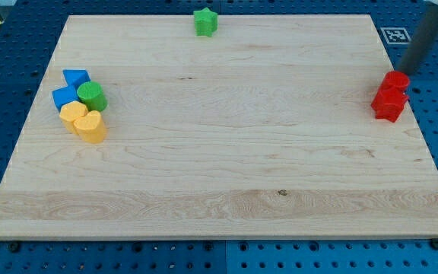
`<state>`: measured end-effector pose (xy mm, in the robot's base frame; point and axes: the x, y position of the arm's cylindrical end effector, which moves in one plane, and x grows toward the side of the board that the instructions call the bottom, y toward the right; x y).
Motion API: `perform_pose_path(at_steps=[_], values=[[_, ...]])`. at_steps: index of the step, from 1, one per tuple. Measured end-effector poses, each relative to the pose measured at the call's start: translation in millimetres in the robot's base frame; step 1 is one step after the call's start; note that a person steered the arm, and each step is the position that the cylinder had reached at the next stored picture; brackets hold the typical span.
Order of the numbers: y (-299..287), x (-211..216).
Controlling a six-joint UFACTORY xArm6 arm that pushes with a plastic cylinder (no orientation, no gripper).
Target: Separate red star from red circle
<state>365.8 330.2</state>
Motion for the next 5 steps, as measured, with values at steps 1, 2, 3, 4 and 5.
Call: perform_pose_path(at_steps=[1,2,3,4,5], values=[[1,50],[-43,69],[-91,73],[-119,82],[-124,51]])
